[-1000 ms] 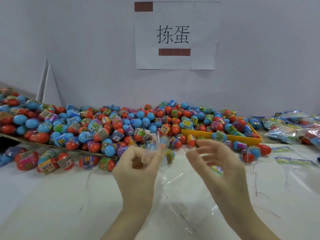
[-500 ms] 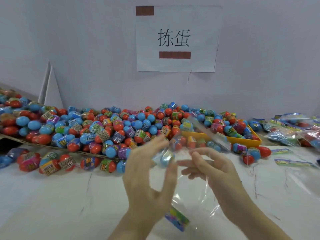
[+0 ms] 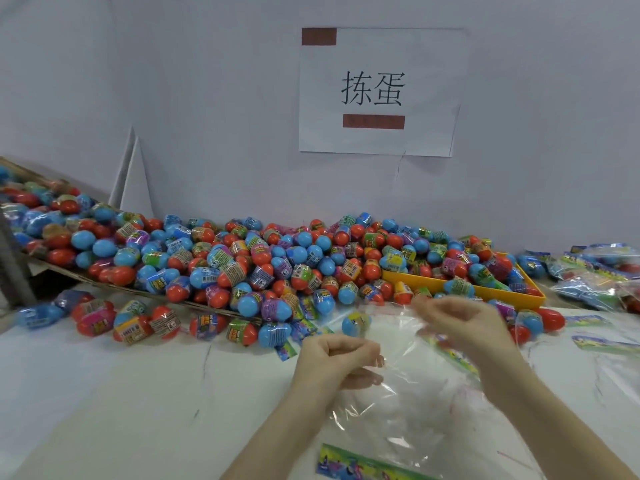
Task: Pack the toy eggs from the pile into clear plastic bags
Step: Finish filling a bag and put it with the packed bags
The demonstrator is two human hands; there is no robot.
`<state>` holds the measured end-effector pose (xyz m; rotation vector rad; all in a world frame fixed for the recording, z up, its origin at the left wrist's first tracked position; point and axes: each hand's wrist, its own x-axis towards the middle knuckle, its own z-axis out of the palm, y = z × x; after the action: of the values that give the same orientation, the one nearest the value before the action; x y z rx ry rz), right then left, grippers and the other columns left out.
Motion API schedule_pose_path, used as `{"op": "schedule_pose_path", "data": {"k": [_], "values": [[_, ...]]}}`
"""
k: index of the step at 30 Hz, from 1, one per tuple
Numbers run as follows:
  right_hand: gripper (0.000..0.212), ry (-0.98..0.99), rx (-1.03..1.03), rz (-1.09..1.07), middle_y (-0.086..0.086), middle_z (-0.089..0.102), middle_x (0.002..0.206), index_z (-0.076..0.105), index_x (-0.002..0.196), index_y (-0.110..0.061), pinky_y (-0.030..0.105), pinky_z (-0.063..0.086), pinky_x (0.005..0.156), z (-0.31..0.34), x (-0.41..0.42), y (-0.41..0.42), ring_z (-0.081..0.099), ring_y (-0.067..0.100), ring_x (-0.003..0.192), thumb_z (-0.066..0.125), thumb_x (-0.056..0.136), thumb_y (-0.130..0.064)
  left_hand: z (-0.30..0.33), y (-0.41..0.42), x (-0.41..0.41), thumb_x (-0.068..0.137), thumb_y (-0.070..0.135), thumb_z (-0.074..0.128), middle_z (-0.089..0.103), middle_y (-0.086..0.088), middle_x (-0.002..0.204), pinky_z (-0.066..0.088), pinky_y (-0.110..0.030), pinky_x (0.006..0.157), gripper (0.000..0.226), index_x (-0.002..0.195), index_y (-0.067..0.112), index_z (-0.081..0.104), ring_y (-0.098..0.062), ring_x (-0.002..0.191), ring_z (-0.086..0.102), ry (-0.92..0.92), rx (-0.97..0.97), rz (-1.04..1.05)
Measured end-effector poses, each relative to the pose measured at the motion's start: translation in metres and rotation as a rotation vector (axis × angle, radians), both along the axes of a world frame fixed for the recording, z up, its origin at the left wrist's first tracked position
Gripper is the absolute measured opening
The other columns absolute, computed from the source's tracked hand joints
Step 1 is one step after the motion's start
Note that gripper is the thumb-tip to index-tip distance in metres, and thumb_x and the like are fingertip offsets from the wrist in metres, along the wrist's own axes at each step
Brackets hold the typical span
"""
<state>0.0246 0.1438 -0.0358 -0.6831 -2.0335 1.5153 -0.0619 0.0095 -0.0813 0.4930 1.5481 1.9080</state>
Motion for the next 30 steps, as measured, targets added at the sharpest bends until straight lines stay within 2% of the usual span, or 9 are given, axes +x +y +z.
{"op": "schedule_pose_path", "data": {"k": [3,7,10,14,17,20,24,27,30], "values": [[0.015,0.098,0.132,-0.06,-0.006,0.07,0.073,0.067,0.073,-0.023,0.022,0.048,0.061,0.008,-0.022,0.023,0.061,0.004,0.064,0.061,0.083,-0.032,0.001,0.002,-0.001,0.073,-0.004,0.072,0.066,-0.005,0.056,0.05,-0.019,0.046,0.012,0.067,0.001,0.063,-0.015,0.044,0.062,-0.013,-0.013,0.042],[0.023,-0.17,0.585,0.337,-0.009,0.067,0.088,0.07,0.093,-0.019,0.009,0.048,0.07,0.004,-0.062,0.034,0.061,0.001,0.082,0.059,0.086,0.0,0.0,0.003,-0.004,0.071,-0.012,0.07,0.063,-0.003,0.049,0.043,-0.018,0.036,0.021,0.063,0.0,0.056,-0.016,0.039,0.06,-0.032,-0.019,0.106],[0.024,-0.385,0.659,0.518,-0.007,0.066,0.094,0.07,0.1,-0.018,0.016,0.049,0.076,0.0,-0.085,0.031,0.06,0.008,0.087,0.066,0.082,-0.003,0.001,-0.001,-0.015,0.073,-0.013,0.068,0.064,-0.006,0.051,0.046,-0.02,0.037,0.019,0.068,0.0,0.055,-0.017,0.038,0.06,-0.06,0.015,0.197],[0.028,-0.433,0.653,0.573,-0.015,0.052,0.066,0.06,0.065,-0.028,0.008,0.04,0.054,-0.01,-0.093,0.024,0.047,0.001,0.062,0.068,0.079,-0.005,0.0,-0.006,-0.027,0.076,-0.006,0.067,0.068,-0.005,0.056,0.046,-0.017,0.04,0.009,0.081,-0.001,0.062,-0.014,0.041,0.062,-0.043,0.043,0.238],[0.029,-0.436,0.673,0.582,-0.008,0.062,0.093,0.066,0.105,-0.015,0.02,0.051,0.082,-0.024,-0.09,0.022,0.056,0.005,0.086,0.058,0.084,0.002,0.0,-0.007,-0.029,0.076,-0.003,0.069,0.068,-0.005,0.056,0.05,-0.018,0.044,0.007,0.075,0.003,0.066,-0.013,0.043,0.062,-0.026,0.07,0.237],[0.037,-0.282,0.565,0.393,-0.003,0.057,0.113,0.057,0.119,-0.014,0.021,0.049,0.084,-0.024,-0.078,0.028,0.055,0.01,0.099,0.054,0.087,0.003,0.0,-0.007,-0.029,0.077,0.0,0.069,0.069,-0.007,0.057,0.048,-0.017,0.043,0.013,0.066,0.007,0.069,-0.013,0.044,0.063,0.025,0.078,0.233],[0.031,0.245,0.152,0.117,-0.001,0.06,0.111,0.057,0.1,-0.029,0.016,0.052,0.07,0.005,-0.038,0.031,0.063,0.01,0.09,0.052,0.089,0.0,0.004,-0.006,-0.022,0.077,0.004,0.07,0.068,-0.006,0.056,0.046,-0.016,0.041,0.015,0.062,0.008,0.068,-0.013,0.043,0.062,0.117,0.058,0.178],[0.03,0.432,-0.035,0.264,-0.003,0.067,0.099,0.063,0.098,-0.028,0.014,0.052,0.066,0.022,-0.002,0.019,0.067,0.007,0.083,0.068,0.072,-0.014,0.007,-0.003,-0.013,0.076,0.005,0.071,0.066,-0.008,0.053,0.045,-0.017,0.04,0.025,0.052,0.012,0.067,-0.015,0.04,0.06,0.145,0.062,0.086],[0.036,0.41,-0.003,0.429,-0.008,0.069,0.082,0.072,0.083,-0.028,0.014,0.05,0.06,0.03,0.018,0.002,0.064,0.005,0.071,0.083,0.053,-0.013,0.009,-0.001,-0.006,0.078,0.007,0.068,0.067,-0.007,0.054,0.045,-0.017,0.041,0.022,0.056,0.009,0.066,-0.015,0.041,0.061,0.18,0.058,0.025]]}}
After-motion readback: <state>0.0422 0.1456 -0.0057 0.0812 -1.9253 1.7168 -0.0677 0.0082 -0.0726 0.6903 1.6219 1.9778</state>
